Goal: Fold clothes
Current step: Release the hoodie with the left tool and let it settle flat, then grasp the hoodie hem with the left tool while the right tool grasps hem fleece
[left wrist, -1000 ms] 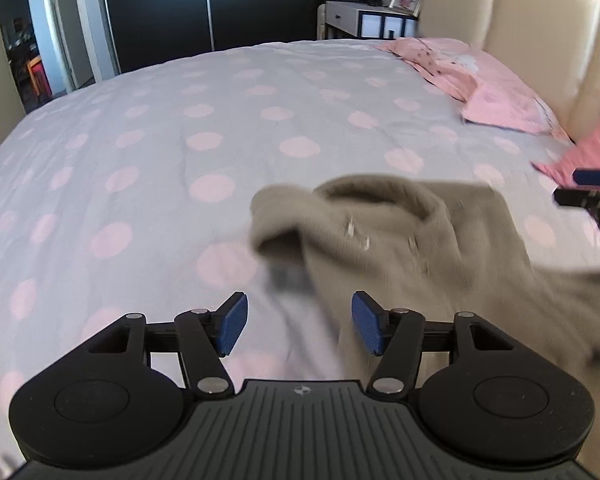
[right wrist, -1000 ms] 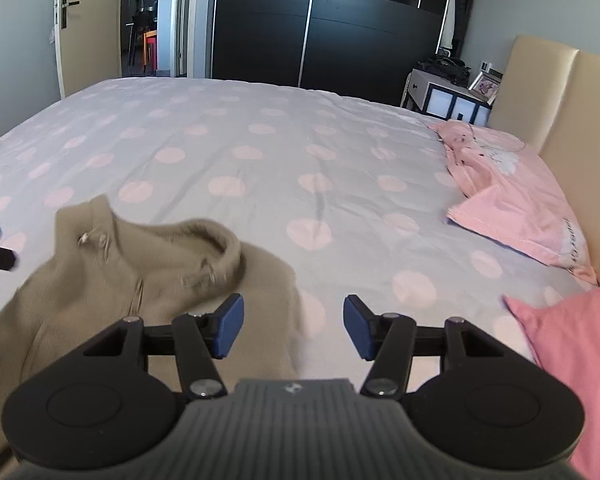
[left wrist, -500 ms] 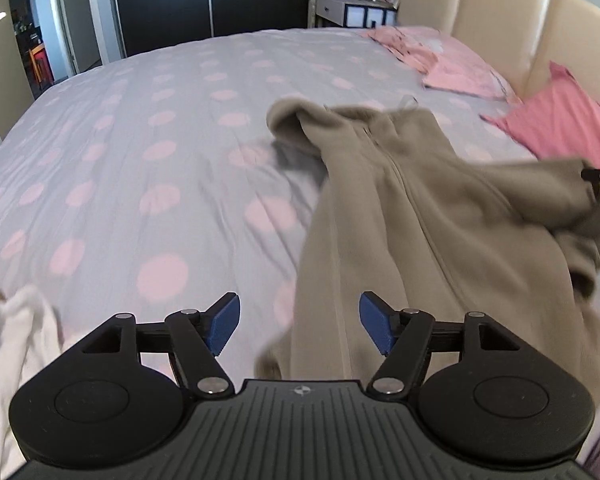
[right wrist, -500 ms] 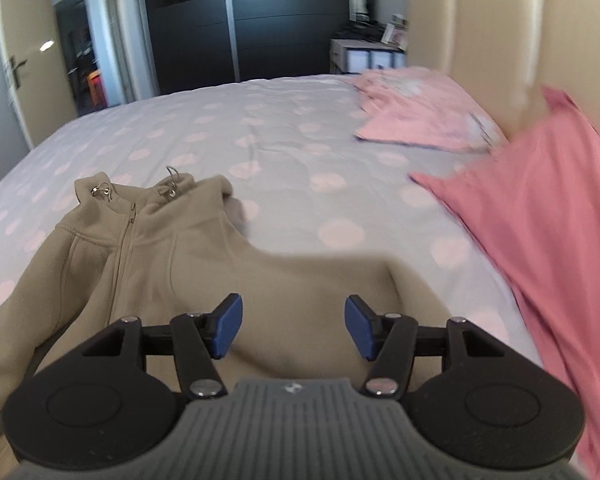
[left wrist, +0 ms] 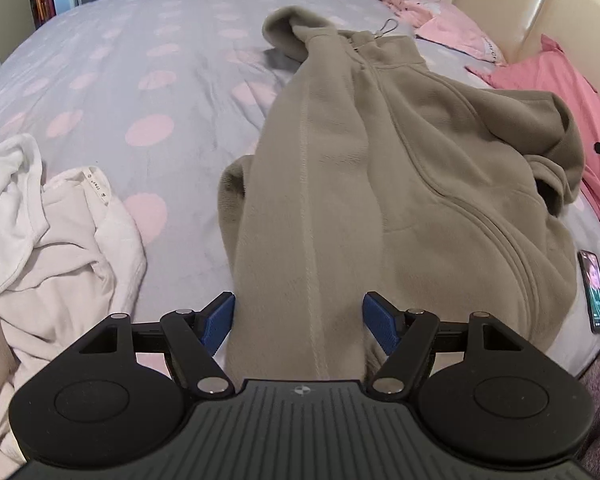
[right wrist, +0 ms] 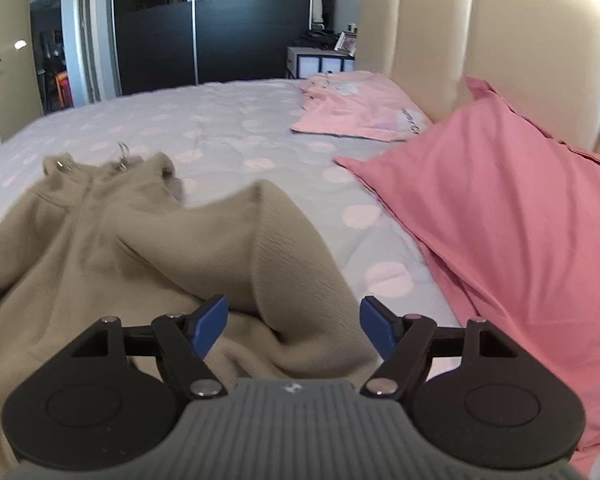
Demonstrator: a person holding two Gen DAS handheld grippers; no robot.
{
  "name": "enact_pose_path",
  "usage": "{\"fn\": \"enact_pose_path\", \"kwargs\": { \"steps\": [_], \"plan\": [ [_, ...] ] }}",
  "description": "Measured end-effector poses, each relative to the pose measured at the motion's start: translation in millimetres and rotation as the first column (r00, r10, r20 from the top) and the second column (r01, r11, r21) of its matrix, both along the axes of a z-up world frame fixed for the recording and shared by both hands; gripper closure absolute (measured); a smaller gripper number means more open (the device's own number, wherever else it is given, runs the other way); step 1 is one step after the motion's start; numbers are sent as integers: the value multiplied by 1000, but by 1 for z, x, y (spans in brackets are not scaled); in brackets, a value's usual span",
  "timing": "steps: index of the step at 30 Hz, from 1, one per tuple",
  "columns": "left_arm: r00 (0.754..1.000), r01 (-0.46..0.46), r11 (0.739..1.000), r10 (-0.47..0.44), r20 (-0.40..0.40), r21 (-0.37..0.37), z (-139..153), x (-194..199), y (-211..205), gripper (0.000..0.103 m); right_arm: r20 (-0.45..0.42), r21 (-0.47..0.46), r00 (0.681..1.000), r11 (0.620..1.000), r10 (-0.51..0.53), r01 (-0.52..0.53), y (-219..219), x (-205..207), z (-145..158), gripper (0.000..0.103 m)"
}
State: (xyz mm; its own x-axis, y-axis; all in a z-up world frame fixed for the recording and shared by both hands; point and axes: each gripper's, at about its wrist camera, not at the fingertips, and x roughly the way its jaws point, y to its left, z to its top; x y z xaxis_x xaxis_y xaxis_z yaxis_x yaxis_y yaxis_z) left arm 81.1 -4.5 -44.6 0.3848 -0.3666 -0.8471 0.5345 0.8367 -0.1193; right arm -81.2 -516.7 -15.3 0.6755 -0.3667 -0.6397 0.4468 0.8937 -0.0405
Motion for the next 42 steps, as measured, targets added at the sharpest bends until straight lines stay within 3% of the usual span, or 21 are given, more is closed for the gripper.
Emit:
{"fn": "enact_pose_path", "kwargs": {
  "steps": [4, 8, 11, 13, 15, 16, 18, 19, 20, 22, 28, 30, 33, 35, 36, 42],
  "plan": [
    [1000, -8, 1000, 8, 12, 25, -8, -14, -4, 31, -38, 16, 999, 1000, 4, -3, -3, 4, -15, 27],
    [999, 1, 993, -6, 42, 116, -20, -19, -20, 31, -31, 60, 999, 998, 19, -17, 3, 24, -21, 27],
    [999, -36, 994, 34, 16, 106, -24, -11, -19, 41, -24, 75, 1000, 997, 13, -11, 8, 45, -26, 27],
    [998, -65, 994, 66, -10, 87, -25, -5, -14, 62, -33, 64, 999, 998, -22, 24, 6, 59, -31, 27],
    [995, -91, 993, 94, -27, 76, -24, 1, -7, 73, -45, 56, 997, 997, -59, 61, 1, 70, -39, 28],
    [994, -97, 993, 100, -39, 59, -23, 4, -4, 77, -52, 52, 996, 996, -72, 75, -3, 75, -42, 34],
    [993, -103, 994, 105, -54, 33, -22, 7, 1, 82, -67, 70, 994, 993, -88, 92, -11, 81, -48, 66],
    [993, -106, 994, 107, -51, 22, -20, 8, 3, 85, -72, 92, 993, 991, -93, 100, -16, 81, -50, 96],
    [993, -113, 994, 113, -45, 8, -17, 9, 6, 86, -68, 108, 991, 987, -112, 119, -21, 80, -50, 102],
    [991, -132, 991, 131, -32, -20, -10, 11, 13, 88, -42, 111, 986, 980, -161, 165, -29, 74, -46, 103],
    [963, -264, 957, 269, 22, -119, 32, 38, 51, 89, 60, -6, 982, 984, -177, 177, -40, 64, -7, 103],
    [952, -295, 947, 303, 47, -129, 47, 54, 61, 90, 85, 57, 981, 984, -174, 169, -48, 61, 0, 103],
    [938, -326, 937, 337, 80, -128, 65, 84, 66, 90, 111, 140, 980, 979, -166, 150, -54, 59, 3, 95],
    [932, -341, 933, 351, 91, -114, 73, 103, 65, 90, 98, 124, 983, 982, -153, 141, -50, 65, -3, 69],
    [929, -348, 932, 357, 94, -105, 76, 112, 64, 90, 88, 119, 985, 984, -146, 136, -48, 69, -6, 51],
    [909, -401, 913, 407, 86, -76, 73, 145, 71, 89, -42, 35, 991, 991, -128, 130, -37, 96, -34, 34]
  ]
}}
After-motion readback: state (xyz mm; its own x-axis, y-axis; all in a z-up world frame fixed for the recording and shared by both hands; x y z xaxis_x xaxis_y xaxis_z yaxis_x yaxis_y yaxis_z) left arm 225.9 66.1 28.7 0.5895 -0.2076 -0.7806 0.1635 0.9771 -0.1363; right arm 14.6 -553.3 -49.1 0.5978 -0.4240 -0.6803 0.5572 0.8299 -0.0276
